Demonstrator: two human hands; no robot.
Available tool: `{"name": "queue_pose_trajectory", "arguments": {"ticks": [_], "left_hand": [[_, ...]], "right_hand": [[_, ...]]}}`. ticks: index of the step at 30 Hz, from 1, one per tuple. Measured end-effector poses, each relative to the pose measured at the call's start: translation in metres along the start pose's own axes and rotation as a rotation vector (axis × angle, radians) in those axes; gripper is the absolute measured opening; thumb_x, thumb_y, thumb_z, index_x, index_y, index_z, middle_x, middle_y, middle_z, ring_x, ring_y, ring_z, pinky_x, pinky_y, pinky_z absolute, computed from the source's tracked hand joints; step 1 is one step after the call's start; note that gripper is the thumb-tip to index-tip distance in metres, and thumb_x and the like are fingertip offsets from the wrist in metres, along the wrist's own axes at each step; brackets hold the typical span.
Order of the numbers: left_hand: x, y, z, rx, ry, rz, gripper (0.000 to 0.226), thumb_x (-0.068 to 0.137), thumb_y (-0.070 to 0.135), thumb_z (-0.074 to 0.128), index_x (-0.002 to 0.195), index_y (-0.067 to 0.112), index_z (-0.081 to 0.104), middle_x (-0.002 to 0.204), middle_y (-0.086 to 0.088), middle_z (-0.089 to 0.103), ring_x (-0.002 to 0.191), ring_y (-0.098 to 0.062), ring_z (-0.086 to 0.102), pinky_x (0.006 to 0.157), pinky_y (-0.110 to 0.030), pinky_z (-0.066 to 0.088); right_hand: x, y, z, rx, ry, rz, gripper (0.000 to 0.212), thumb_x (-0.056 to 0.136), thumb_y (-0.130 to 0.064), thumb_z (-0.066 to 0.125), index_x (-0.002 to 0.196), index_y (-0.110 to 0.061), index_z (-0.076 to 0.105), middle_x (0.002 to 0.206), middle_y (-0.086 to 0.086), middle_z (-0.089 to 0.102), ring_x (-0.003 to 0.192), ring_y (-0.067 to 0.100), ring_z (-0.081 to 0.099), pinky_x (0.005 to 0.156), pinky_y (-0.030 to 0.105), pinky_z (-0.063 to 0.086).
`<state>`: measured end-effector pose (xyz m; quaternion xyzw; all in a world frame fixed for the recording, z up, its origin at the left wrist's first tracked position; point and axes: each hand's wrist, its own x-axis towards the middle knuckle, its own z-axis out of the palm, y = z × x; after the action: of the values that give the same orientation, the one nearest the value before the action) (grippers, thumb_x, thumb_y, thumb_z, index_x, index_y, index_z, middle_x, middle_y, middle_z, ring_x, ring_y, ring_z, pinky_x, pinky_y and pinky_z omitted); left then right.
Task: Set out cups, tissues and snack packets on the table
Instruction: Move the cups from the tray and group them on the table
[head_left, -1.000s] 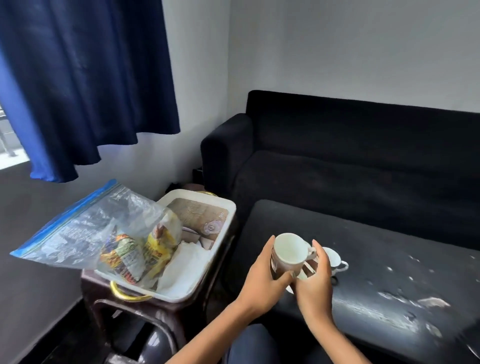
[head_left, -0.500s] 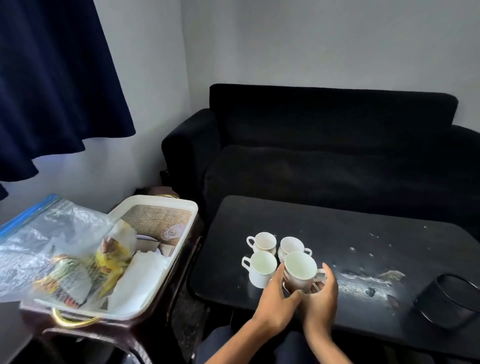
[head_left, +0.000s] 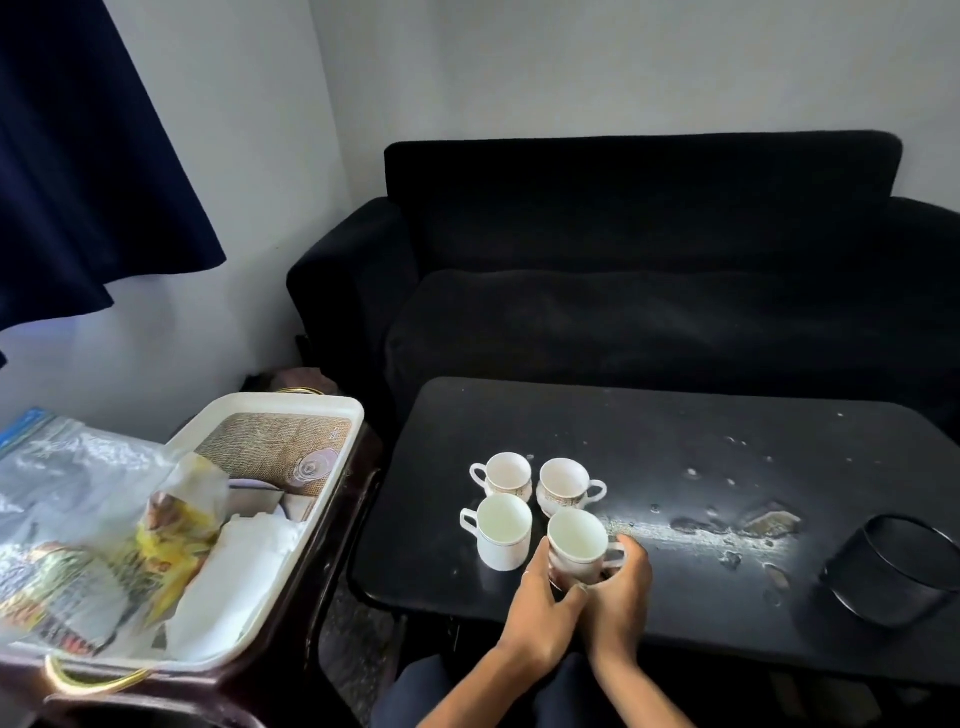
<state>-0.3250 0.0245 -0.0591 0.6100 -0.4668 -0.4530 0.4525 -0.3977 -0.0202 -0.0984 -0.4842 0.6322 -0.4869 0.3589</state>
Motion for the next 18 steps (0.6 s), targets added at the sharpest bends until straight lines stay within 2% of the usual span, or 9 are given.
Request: {"name": "queue_pose_trajectory", "arguments": {"ticks": [2,6,9,12,13,15,16,17,18], "left_hand": [[0.0,-0.002,0.0,-0.006,0.003,-0.007,0.057,0.082,-0.008,0.048,0.123,0.031,0.045,0.118,0.006,0.065,0.108,0.002,0.06,0.092,-0.01,0.043],[0.003,-0.005,0.0,0.008,0.022,-0.014,0.051,0.082,-0.009,0.048,0.116,0.029,0.047,0.116,0.003,0.065,0.107,-0.004,0.06,0.092,-0.012,0.044],[0.004,-0.005,0.0,0.011,0.015,-0.021,0.053,0.083,-0.009,0.048,0.122,0.026,0.046,0.119,0.002,0.064,0.111,-0.008,0.059,0.097,-0.017,0.043],[0.004,-0.006,-0.003,0.019,-0.02,-0.054,0.056,0.084,-0.005,0.049,0.128,0.028,0.043,0.119,0.01,0.063,0.109,0.003,0.058,0.093,-0.01,0.042],[0.003,-0.007,-0.004,0.026,-0.031,-0.063,0.055,0.084,-0.003,0.05,0.129,0.029,0.043,0.119,0.012,0.062,0.109,0.006,0.056,0.092,-0.008,0.041],[0.002,-0.01,-0.006,0.05,-0.043,-0.09,0.05,0.085,0.0,0.051,0.128,0.027,0.046,0.122,0.011,0.061,0.114,0.0,0.055,0.097,-0.014,0.041],[0.001,-0.011,-0.006,0.055,-0.047,-0.107,0.045,0.086,0.002,0.052,0.124,0.026,0.048,0.122,0.01,0.061,0.115,-0.003,0.055,0.099,-0.016,0.041],[0.0,-0.014,-0.007,0.061,-0.05,-0.118,0.038,0.087,0.004,0.053,0.117,0.027,0.05,0.119,0.012,0.061,0.112,0.001,0.055,0.095,-0.011,0.041],[-0.001,-0.017,-0.008,0.068,-0.044,-0.131,0.032,0.088,0.007,0.055,0.107,0.031,0.047,0.112,0.019,0.058,0.104,0.013,0.053,0.087,-0.002,0.039]], "right_hand": [[-0.001,0.002,0.003,-0.02,0.001,-0.011,0.082,0.052,-0.007,0.089,0.121,-0.005,0.046,0.104,0.001,0.045,0.086,0.023,0.053,0.073,0.028,0.036],[-0.002,0.003,0.007,-0.07,-0.006,-0.017,0.071,0.062,-0.007,0.084,0.12,-0.004,0.044,0.108,0.002,0.044,0.086,0.021,0.052,0.073,0.026,0.035],[-0.002,0.003,0.008,-0.103,-0.028,-0.034,0.07,0.065,-0.007,0.081,0.122,-0.003,0.042,0.109,-0.001,0.04,0.088,0.019,0.049,0.075,0.026,0.035],[0.0,0.006,0.006,-0.095,-0.082,-0.033,0.068,0.072,-0.003,0.075,0.129,-0.001,0.038,0.115,0.007,0.043,0.093,0.022,0.051,0.079,0.028,0.037],[0.0,0.006,0.004,-0.09,-0.108,-0.029,0.066,0.077,-0.004,0.07,0.133,-0.004,0.036,0.118,0.007,0.043,0.097,0.021,0.051,0.081,0.028,0.038],[-0.003,0.002,0.002,-0.012,-0.153,0.028,0.058,0.089,-0.006,0.057,0.139,-0.018,0.03,0.122,0.001,0.04,0.104,0.019,0.051,0.089,0.028,0.039],[-0.005,0.0,0.0,0.004,-0.166,0.033,0.059,0.091,-0.004,0.053,0.141,-0.022,0.027,0.122,0.0,0.039,0.105,0.019,0.051,0.092,0.029,0.04],[-0.007,-0.001,-0.002,-0.002,-0.172,0.017,0.066,0.089,-0.001,0.054,0.143,-0.022,0.023,0.122,0.001,0.038,0.107,0.021,0.051,0.095,0.03,0.04],[-0.008,-0.001,-0.005,-0.033,-0.188,-0.002,0.074,0.085,0.004,0.057,0.145,-0.019,0.021,0.124,0.002,0.035,0.11,0.023,0.05,0.098,0.032,0.04]]}}
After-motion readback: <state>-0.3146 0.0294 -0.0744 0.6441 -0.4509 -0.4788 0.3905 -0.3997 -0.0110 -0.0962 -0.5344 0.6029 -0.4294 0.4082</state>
